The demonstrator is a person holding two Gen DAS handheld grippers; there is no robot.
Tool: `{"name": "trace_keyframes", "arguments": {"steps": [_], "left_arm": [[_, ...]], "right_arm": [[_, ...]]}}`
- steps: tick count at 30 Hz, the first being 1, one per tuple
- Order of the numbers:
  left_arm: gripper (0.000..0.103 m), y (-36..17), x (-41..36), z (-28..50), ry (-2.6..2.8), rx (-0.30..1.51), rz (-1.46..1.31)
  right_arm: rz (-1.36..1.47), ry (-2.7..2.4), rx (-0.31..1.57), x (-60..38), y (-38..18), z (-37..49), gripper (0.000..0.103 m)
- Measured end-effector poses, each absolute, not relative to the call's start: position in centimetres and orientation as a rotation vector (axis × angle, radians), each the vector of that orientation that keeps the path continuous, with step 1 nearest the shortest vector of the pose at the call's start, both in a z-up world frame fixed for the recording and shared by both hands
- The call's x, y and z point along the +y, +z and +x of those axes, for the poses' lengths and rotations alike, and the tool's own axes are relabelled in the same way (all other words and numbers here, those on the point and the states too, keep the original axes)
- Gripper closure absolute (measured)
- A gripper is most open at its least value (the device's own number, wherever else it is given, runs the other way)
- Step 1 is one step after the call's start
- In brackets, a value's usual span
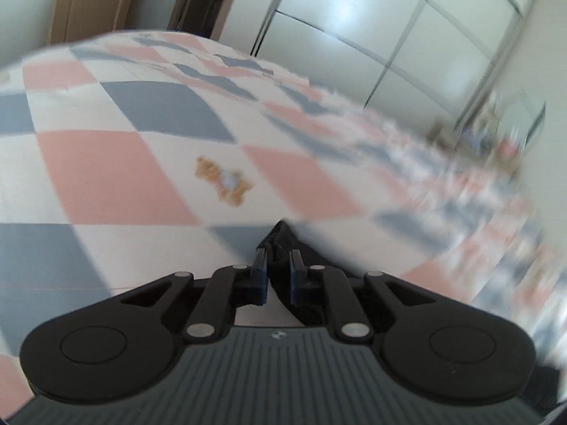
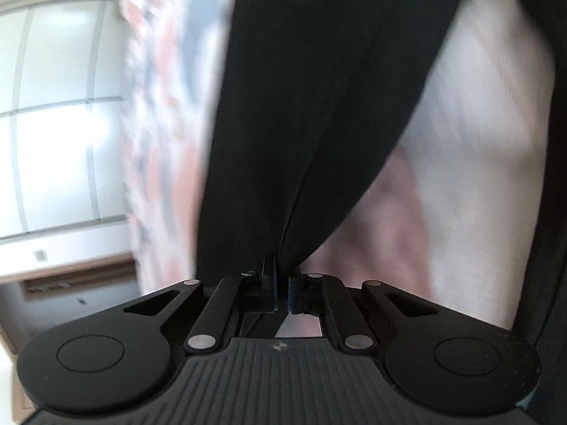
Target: Fold clothes
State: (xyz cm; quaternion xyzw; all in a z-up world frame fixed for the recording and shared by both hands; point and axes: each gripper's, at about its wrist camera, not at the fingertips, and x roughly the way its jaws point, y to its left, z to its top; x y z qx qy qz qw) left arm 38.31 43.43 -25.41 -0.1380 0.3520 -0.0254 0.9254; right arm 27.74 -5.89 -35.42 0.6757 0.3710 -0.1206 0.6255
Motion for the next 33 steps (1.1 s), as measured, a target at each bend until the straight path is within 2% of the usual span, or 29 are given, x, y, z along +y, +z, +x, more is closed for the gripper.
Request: {"name": "trace_keyframes", "arguments": {"steps": [2, 3, 4, 5, 6, 7, 8, 10, 12, 13, 15, 19, 25, 33], "left_arm": [[0.087, -29.4, 42.5, 38.7, 0.002, 0.824, -0.164], [0.087, -30.9, 42.3, 38.6, 0.016, 0.846, -0.138], [0.086, -31.6, 42.0, 38.5, 0.029, 0.853, -0.121], [0.084, -31.2, 41.9, 38.4, 0.043, 0.846, -0.123], [0.081, -30.5, 42.0, 38.2, 0.064, 0.843, -0.138], [0.075, -29.7, 42.3, 37.8, 0.091, 0.84, -0.16], [0.073, -28.9, 42.7, 37.3, 0.122, 0.84, -0.181], [0.079, -27.2, 43.5, 36.1, 0.183, 0.848, -0.215], [0.079, -25.5, 42.7, 34.0, 0.145, 0.88, -0.226], [0.079, -24.6, 42.1, 32.8, 0.109, 0.896, -0.231], [0.079, -23.0, 40.4, 30.3, 0.024, 0.928, -0.23], [0.079, -22.1, 32.9, 24.2, -0.219, 1.018, -0.167], [0.078, -23.3, 23.2, 18.4, -0.347, 1.086, -0.197], [0.077, -25.1, 16.2, 14.9, -0.328, 1.06, -0.362]], "right_arm": [[1.578, -0.28, 0.871, -6.5, -36.3, 28.3, 0.102], [1.58, -0.236, 0.89, -6.7, -35.8, 28.7, 0.091], [1.581, -0.188, 0.91, -7.0, -35.3, 29.1, 0.076], [1.524, -0.129, 0.921, -7.1, -34.0, 28.9, 0.065], [1.461, -0.07, 0.93, -7.3, -32.5, 28.7, 0.051], [1.397, -0.011, 0.938, -7.5, -31.1, 28.5, 0.048], [1.337, 0.024, 0.941, -8.1, -29.9, 27.9, 0.049], [1.201, -0.015, 0.906, -10.9, -27.5, 25.1, 0.049], [1.053, -0.083, 0.87, -14.2, -25.1, 21.9, 0.052], [0.965, -0.146, 0.856, -16.0, -24.1, 20.1, 0.06], [0.79, -0.266, 0.833, -19.8, -22.4, 16.6, 0.07], [0.557, -0.367, 0.845, -26.0, -21.5, 6.0, 0.071], [0.31, -0.185, 0.872, -36.9, -23.3, 9.4, 0.066], [0.483, 0.117, 0.924, -43.4, -27.9, 17.4, 0.057]]}}
